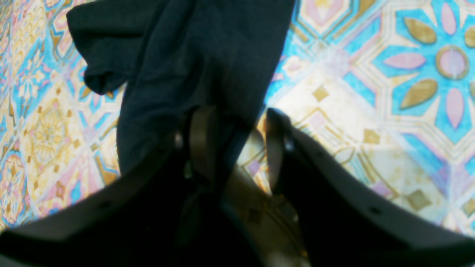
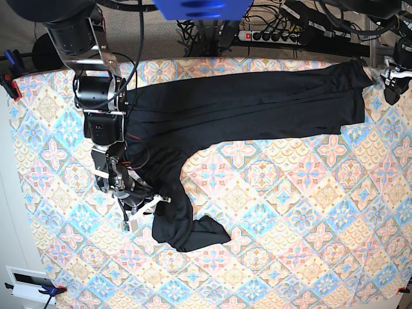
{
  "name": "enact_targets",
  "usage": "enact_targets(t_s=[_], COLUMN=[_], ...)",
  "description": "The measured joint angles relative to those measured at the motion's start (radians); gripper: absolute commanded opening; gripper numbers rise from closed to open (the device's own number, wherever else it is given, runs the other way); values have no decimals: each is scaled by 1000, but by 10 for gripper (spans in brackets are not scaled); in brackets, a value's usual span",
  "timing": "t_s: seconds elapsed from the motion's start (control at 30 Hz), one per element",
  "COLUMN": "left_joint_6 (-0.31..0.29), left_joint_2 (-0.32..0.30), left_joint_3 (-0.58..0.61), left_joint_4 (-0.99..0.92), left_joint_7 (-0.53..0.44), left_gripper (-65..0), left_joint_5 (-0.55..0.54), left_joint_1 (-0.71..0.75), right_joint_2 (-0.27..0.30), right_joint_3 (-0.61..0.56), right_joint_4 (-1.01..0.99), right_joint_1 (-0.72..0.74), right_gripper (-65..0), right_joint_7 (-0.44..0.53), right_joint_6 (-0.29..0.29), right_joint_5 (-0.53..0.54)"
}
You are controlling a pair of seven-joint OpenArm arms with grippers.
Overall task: Layout the t-shirt on the table in an organized manner, then fold the t-shirt properly
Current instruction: 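Grasp the sleeve flap with the right gripper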
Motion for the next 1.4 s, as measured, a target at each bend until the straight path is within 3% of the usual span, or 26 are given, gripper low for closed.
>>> enact_targets(t_s=[1.4], left_joint_6=[0], left_joint_2=[0], left_joint_3=[-47], left_joint_4=[0], left_joint_7=[5], left_gripper=[-274], left_joint_5=[2], left_joint_1=[3], right_joint_2=[-48], right_joint_3=[3], right_joint_4=[5], right_joint_1=[-27], right_gripper=[-455], right_joint_7=[23], right_joint_6=[4], right_joint_5=[8])
